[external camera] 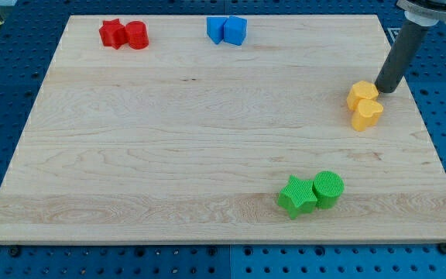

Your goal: Move your arm towards the top right of the board

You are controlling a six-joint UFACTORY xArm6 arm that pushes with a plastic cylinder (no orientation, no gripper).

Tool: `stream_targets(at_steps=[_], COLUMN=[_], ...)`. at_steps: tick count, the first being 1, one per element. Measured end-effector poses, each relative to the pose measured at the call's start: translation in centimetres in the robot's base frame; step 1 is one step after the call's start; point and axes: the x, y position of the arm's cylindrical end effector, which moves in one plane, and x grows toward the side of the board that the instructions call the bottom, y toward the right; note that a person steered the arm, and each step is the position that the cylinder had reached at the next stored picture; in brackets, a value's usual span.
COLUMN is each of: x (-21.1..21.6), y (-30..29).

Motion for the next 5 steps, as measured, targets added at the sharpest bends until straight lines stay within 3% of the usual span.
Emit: stream_targets(at_steps=[5], x=[-8.1], y=[-1.2])
